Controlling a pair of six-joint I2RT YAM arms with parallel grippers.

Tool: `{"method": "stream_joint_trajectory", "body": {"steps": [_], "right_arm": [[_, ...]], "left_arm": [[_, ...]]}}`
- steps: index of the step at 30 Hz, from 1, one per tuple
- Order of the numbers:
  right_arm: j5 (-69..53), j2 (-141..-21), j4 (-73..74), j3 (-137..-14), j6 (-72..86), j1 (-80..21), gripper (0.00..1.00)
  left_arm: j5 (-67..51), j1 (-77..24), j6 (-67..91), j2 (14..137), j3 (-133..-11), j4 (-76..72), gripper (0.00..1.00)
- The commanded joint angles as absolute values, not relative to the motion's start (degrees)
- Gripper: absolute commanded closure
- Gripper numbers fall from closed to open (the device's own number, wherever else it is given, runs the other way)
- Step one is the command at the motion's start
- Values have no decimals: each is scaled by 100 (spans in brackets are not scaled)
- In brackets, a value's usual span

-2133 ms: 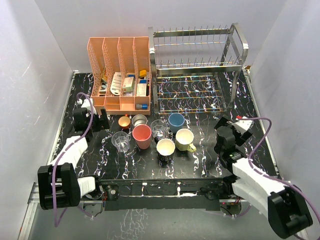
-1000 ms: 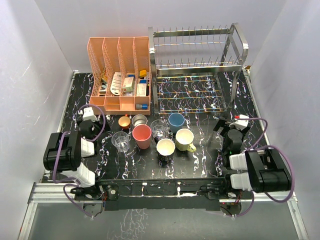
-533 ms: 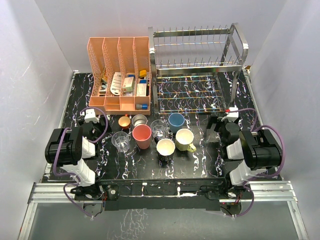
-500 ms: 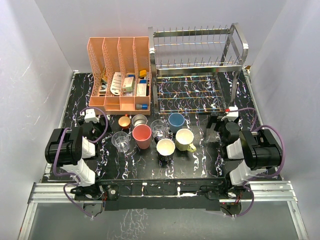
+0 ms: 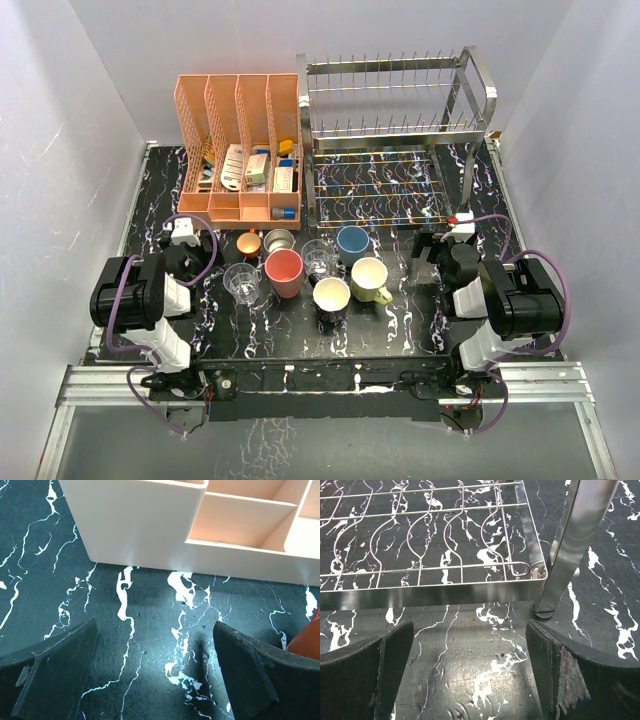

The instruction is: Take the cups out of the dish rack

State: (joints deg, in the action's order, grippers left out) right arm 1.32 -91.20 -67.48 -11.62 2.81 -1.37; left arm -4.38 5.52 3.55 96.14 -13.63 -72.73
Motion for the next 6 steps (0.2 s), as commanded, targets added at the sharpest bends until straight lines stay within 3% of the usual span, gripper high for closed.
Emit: {"method": "stream_joint_trajectory", "body": {"steps": [1,6], "right_arm": [[89,-9097,-7071,-1270,153,-114,2],[88,-9101,-7066,-1266,156,-114,2]], "left_arm": [[-587,560,252,9617,-1483,-7291,3],[-427,434,139,9620,-1560,-7131,3]]}}
